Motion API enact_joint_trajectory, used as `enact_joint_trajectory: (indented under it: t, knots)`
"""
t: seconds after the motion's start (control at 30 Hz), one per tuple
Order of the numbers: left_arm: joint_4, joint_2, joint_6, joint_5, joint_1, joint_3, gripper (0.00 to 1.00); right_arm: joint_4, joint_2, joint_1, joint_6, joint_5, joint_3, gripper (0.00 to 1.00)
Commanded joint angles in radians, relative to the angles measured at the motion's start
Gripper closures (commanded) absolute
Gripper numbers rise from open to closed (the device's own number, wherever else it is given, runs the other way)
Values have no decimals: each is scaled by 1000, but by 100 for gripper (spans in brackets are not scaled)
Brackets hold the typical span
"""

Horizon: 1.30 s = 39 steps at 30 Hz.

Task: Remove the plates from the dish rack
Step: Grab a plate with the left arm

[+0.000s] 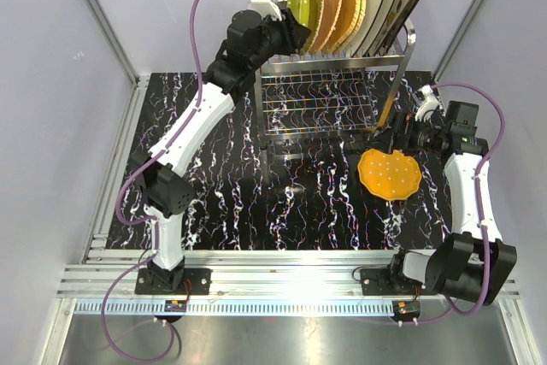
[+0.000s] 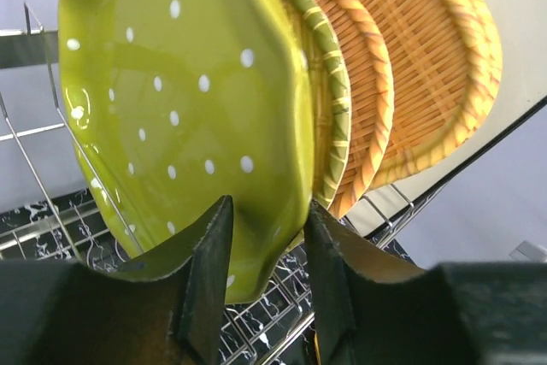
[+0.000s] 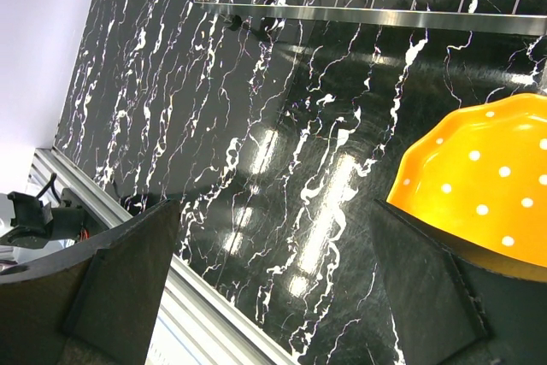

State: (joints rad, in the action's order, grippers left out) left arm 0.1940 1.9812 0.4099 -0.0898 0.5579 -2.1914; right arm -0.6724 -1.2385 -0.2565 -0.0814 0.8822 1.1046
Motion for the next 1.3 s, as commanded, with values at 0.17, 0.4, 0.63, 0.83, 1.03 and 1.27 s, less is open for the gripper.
enact_joint_trajectory:
  t: [0.17, 0.4, 0.63, 0.83, 1.03, 1.27]
  knots:
    - [-105, 8, -80, 21, -4, -27, 82, 45, 33, 7, 17, 26, -11, 0]
    - [-146, -25, -117, 21, -3, -28, 100, 45, 34, 7, 19, 27, -12, 0]
    - [-182, -59, -157, 42, 4, -62, 100, 47, 31, 7, 25, 29, -9, 0]
    - [-217, -79, -168, 50, 4, -105, 100, 50, 33, 7, 26, 29, -12, 0]
    - [-223, -87, -163, 53, 5, -142, 100, 54, 33, 7, 28, 27, -15, 0]
    - [-241, -104, -168, 62, 8, -143, 100, 53, 34, 7, 28, 27, -17, 0]
